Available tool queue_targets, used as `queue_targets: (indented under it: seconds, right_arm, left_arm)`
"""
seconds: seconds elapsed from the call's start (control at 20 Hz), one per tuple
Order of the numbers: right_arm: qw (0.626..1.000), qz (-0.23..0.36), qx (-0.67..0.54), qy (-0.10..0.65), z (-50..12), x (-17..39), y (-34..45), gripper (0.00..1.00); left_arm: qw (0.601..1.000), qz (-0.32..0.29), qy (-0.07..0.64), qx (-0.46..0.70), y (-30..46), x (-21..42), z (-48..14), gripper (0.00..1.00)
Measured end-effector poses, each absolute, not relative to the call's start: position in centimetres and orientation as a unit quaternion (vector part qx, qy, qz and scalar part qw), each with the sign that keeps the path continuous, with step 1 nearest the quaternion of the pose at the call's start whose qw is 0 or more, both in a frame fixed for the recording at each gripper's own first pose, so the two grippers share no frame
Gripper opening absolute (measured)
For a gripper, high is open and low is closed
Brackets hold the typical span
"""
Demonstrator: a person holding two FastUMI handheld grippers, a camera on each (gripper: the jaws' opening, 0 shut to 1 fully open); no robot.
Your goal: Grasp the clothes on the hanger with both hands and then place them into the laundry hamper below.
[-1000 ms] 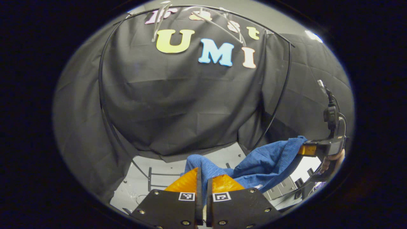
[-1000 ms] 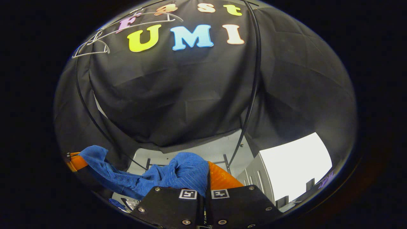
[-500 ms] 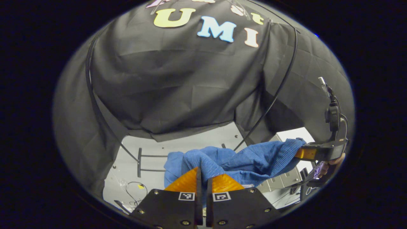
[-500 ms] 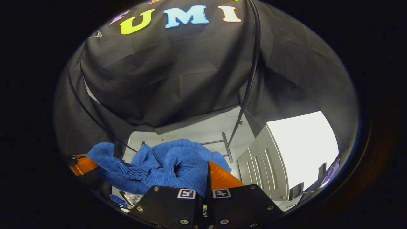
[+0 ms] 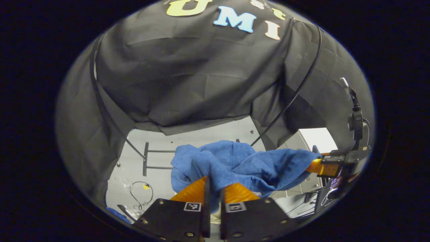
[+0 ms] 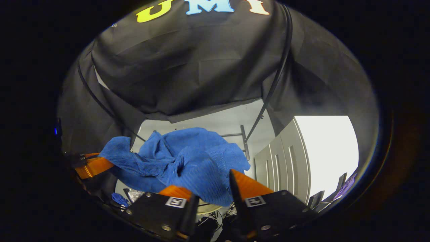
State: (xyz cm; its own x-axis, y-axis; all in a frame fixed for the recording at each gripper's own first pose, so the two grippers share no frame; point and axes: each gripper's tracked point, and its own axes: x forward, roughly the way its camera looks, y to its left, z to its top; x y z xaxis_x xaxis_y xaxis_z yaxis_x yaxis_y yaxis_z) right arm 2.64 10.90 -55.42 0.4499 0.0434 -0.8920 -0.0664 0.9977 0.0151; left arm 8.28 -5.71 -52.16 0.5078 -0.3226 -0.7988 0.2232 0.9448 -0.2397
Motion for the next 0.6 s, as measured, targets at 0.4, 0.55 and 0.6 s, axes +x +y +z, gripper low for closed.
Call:
queue_targets:
  seconds: [0.4, 0.55, 0.6]
  right_arm:
    - [0.88, 0.019, -0.051, 0.473, -48.1, 0.4, 7.6, 0.97]
    - [0.899, -0.004, -0.061, 0.435, -44.2, 0.4, 5.7, 0.97]
    - [0.906, -0.014, -0.06, 0.42, -42.9, 0.6, 5.2, 0.98]
  left_arm:
    - [0.876, -0.134, 0.461, -0.05, -1.8, 4.4, -48.1, 0.95]
    - [0.889, -0.134, 0.435, -0.038, -1.1, 3.8, -44.5, 0.95]
    - [0.896, -0.134, 0.422, -0.029, -1.0, 4.1, -43.0, 0.93]
